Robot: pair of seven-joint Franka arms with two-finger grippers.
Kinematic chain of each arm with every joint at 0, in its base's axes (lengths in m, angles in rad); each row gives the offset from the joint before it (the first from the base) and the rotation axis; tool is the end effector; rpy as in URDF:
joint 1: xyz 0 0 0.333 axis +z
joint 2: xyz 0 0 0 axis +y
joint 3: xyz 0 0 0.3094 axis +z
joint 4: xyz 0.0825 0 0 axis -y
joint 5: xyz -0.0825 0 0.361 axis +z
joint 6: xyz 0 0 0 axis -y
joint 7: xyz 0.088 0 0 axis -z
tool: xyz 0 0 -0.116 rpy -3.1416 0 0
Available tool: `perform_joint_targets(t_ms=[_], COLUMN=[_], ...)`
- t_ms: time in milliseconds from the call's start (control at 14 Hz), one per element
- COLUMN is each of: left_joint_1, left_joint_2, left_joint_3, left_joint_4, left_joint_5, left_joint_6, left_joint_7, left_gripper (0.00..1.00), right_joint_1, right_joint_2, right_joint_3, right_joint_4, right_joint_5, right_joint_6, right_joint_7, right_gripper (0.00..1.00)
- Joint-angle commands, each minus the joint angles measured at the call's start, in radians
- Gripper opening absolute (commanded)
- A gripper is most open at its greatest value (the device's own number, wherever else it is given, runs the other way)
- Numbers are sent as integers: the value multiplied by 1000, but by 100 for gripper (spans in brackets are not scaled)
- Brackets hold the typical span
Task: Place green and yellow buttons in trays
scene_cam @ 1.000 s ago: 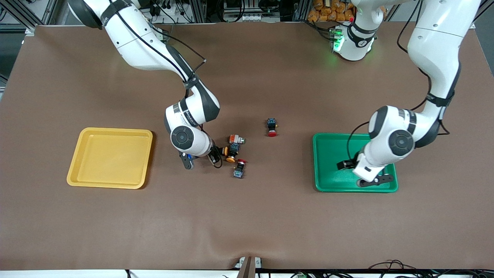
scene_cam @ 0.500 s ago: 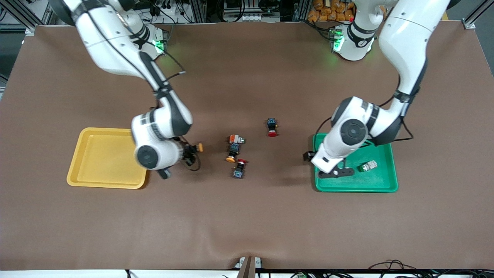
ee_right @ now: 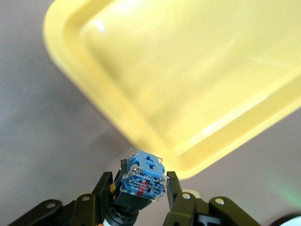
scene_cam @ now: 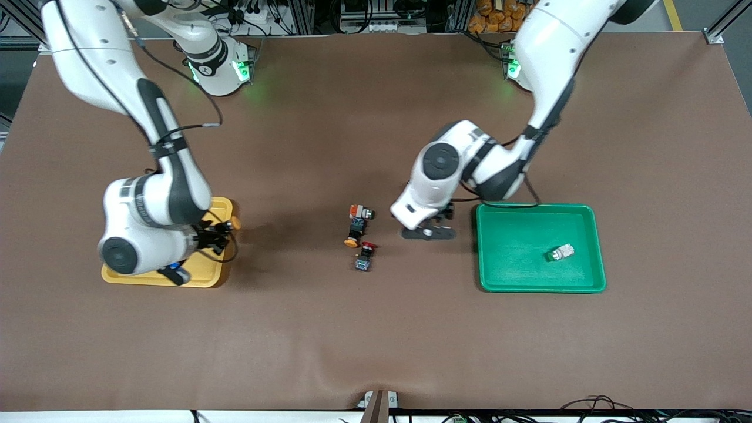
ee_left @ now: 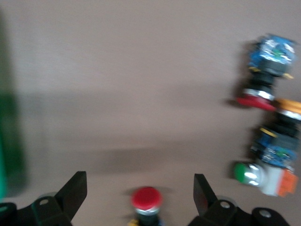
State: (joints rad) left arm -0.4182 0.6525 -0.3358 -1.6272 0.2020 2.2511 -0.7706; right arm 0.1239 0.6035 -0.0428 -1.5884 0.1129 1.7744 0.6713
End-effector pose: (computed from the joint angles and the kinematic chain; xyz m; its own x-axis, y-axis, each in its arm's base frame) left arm 0.5109 -0.4314 0.2569 0.9988 -0.0450 -0.0198 -0.0442 -0.9982 0.0412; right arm 0.6157 0.0637 0.2567 0.7290 -0.5825 -0.3595 -0.5499 -0.8111 0.1994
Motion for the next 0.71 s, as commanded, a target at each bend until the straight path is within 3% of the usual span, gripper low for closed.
perform_joint_targets(t_ms=[0, 286, 500, 643], left_joint_1=[-53, -135, -162, -174], left_joint_2=[73, 160, 182, 187], left_joint_3=[9, 12, 12, 14], left_joint_4=[102, 213, 217, 219], left_joint_5=[8, 8, 14, 14], left_joint_6=[-16, -5, 14, 27], left_joint_7=[-25, -121, -121, -122], left_gripper=[100, 100, 100, 100], right_joint_1=[-84, -185, -249, -285], right_joint_2=[-8, 13, 47, 71], right_joint_3=[14, 14, 14, 15], right_joint_4=[-15, -13, -13, -15], right_joint_5=[-28, -111, -127, -124], right_joint_6=[-1, 66, 132, 169], right_joint_7=[-148, -347, -511, -581], right_gripper=[0, 0, 0, 6])
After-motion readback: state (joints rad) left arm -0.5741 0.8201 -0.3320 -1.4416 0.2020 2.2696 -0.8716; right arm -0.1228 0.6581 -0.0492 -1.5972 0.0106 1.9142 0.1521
